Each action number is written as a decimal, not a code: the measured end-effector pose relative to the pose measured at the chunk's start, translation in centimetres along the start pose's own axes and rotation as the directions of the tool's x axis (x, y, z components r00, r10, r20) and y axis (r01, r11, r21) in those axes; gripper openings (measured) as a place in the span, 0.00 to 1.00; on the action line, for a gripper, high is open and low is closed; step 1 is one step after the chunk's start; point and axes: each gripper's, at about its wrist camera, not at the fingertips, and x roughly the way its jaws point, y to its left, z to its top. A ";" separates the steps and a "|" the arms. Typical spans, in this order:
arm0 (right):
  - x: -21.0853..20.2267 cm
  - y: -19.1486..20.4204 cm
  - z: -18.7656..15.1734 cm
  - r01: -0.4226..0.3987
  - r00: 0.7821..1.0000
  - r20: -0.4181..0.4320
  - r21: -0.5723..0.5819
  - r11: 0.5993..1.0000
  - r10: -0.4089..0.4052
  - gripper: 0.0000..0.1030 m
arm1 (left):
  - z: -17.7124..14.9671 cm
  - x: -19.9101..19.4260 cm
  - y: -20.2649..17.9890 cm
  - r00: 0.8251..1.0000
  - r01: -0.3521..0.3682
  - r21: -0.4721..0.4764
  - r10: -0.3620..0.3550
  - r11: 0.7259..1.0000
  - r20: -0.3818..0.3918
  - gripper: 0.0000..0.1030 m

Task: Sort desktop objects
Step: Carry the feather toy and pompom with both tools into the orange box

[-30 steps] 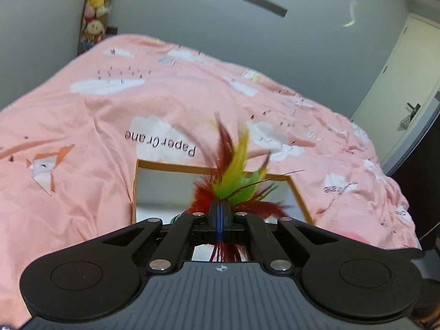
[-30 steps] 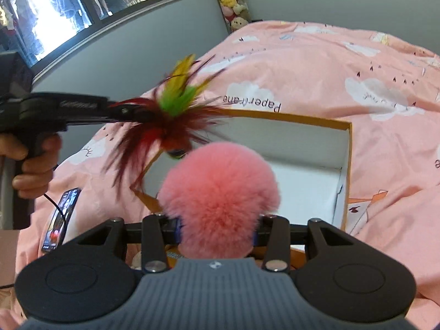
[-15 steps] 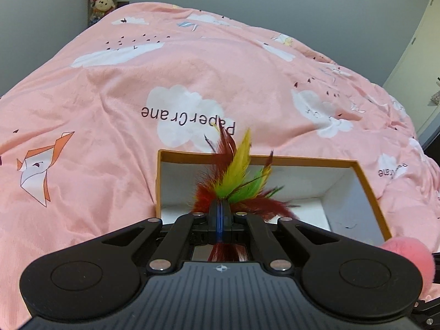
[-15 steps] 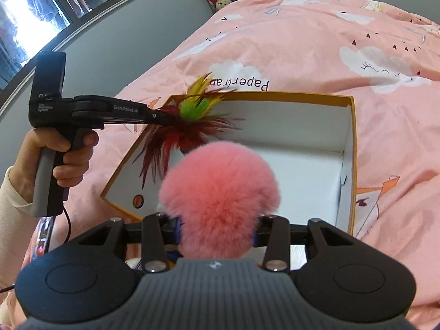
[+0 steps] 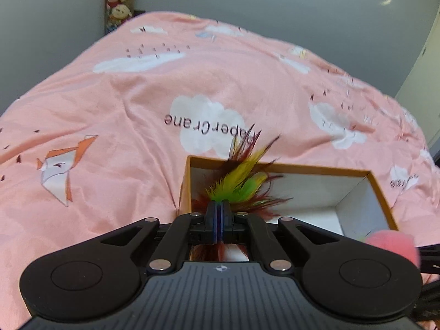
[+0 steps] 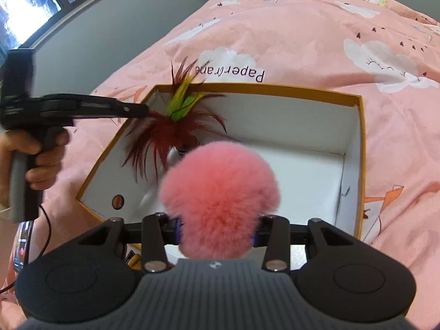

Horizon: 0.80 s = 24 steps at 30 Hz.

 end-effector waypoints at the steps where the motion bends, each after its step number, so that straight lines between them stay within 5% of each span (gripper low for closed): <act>1: 0.4 0.1 0.4 0.001 1.000 -0.014 -0.007 1.000 -0.001 0.43 | -0.2 -0.7 0.1 1.000 -0.001 -0.011 0.002 1.000 0.018 0.01; 8: 4.4 0.9 3.6 0.027 0.996 -0.082 -0.112 0.993 -0.036 0.43 | -1.2 -3.4 1.2 0.996 -0.075 -0.078 0.079 0.994 0.050 0.06; 17: 11.6 0.6 6.6 0.084 0.983 -0.143 -0.205 0.975 -0.115 0.43 | -3.0 -2.5 2.3 0.999 -0.036 -0.162 0.037 0.986 0.003 0.07; 24: 14.3 0.5 7.8 0.041 0.993 -0.105 -0.150 0.988 -0.058 0.51 | -3.4 -1.8 2.4 1.000 -0.023 -0.176 0.022 0.984 -0.012 0.07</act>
